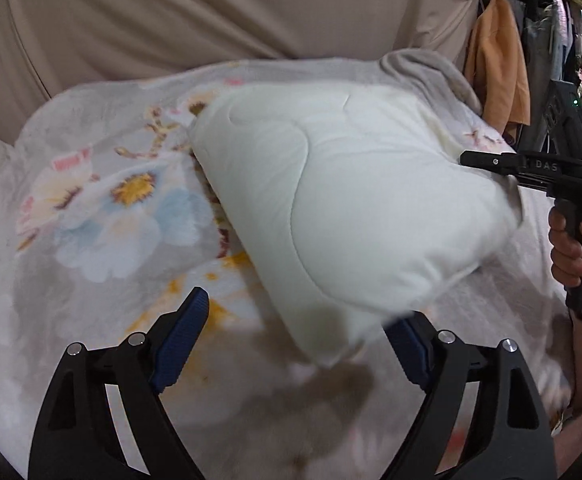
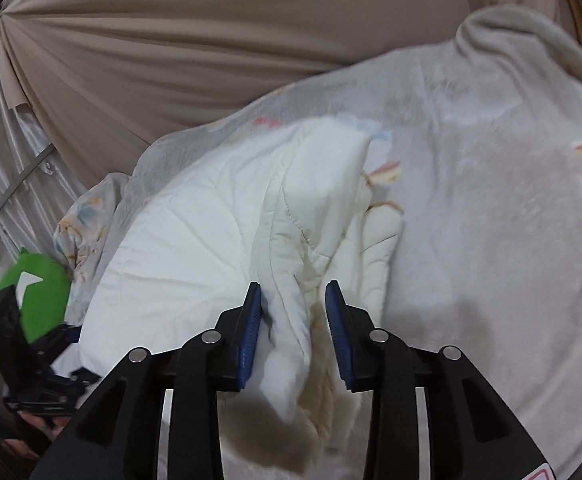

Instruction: Fold large clothes

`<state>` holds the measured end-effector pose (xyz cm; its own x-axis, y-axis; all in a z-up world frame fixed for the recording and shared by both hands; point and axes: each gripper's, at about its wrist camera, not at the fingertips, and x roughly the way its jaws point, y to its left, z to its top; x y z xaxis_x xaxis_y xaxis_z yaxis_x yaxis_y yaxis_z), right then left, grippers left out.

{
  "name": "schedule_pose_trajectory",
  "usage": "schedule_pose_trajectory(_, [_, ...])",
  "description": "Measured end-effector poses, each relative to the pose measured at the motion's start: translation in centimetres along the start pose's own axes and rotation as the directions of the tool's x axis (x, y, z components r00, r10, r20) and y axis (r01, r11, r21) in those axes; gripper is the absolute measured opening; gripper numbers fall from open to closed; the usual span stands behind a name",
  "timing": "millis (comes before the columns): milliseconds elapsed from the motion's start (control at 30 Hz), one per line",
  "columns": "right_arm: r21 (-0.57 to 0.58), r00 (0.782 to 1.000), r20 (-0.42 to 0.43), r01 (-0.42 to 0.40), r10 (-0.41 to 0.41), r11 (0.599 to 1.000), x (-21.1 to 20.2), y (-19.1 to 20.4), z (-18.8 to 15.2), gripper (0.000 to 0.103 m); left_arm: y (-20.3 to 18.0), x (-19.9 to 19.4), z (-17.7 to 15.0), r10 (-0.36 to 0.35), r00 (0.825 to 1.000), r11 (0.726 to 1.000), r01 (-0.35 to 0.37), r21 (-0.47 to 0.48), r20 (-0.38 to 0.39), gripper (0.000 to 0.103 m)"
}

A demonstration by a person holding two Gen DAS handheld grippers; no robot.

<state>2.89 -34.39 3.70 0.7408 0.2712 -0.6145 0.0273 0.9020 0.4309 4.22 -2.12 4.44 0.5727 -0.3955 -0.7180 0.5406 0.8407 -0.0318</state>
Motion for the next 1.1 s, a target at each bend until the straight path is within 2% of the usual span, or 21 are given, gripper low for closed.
schedule_pose_trajectory(67, [-0.046, 0.997, 0.061, 0.045, -0.042, 0.998, -2.0, 1.4, 0.4, 0.032, 0.1, -1.5, 0.6, -0.003, 1.0, 1.0, 0.003, -0.011, 0.025, 0.083])
schedule_pose_trajectory(200, [-0.146, 0.991, 0.13, 0.039, -0.02, 0.989, -3.8, 5.7, 1.8, 0.02, -0.4, -3.9, 3.8, -0.035, 0.986, 0.998, 0.043, -0.046, 0.16, 0.088])
schedule_pose_trajectory(300, [-0.209, 0.987, 0.16, 0.065, -0.031, 0.976, -3.0, 8.3, 3.0, 0.019, -1.4, -2.7, 6.9, -0.021, 0.978, 0.998, 0.033, -0.055, 0.209, 0.089])
schedule_pose_trajectory(367, [-0.215, 0.985, 0.162, 0.09, -0.055, 0.973, -1.4, 8.7, 4.0, 0.018, -1.8, -0.7, 8.1, 0.008, 0.981, 0.999, 0.002, -0.055, 0.194, 0.088])
schedule_pose_trajectory(467, [-0.178, 0.974, 0.172, 0.179, -0.148, 0.968, 1.5, 8.1, 5.3, 0.017, -2.2, 2.8, 8.9, 0.045, 0.988, 0.997, -0.036, -0.061, 0.149, 0.088])
schedule_pose_trajectory(567, [-0.129, 0.973, 0.095, 0.222, -0.211, 0.966, 5.5, 5.6, 6.1, 0.017, -2.3, 5.4, 8.4, 0.053, 0.994, 0.996, -0.046, -0.07, 0.1, 0.089])
schedule_pose_trajectory(667, [-0.099, 0.98, 0.016, 0.198, -0.197, 0.975, 8.7, 3.3, 4.5, 0.016, -2.2, 6.6, 7.7, 0.053, 0.994, 0.996, -0.045, -0.08, 0.1, 0.092])
schedule_pose_trajectory(833, [-0.072, 0.985, 0.025, 0.171, -0.17, 0.983, 9.8, 1.8, 3.0, 0.013, -3.3, 7.4, 7.3, 0.088, 0.991, 0.996, -0.085, -0.037, 0.101, 0.094])
schedule_pose_trajectory(1100, [-0.087, 0.981, 0.06, 0.191, -0.186, 0.978, 10.3, 2.5, 2.0, 0.013, -3.1, 8.7, 6.4, 0.119, 0.988, 0.992, -0.116, -0.041, 0.101, 0.098])
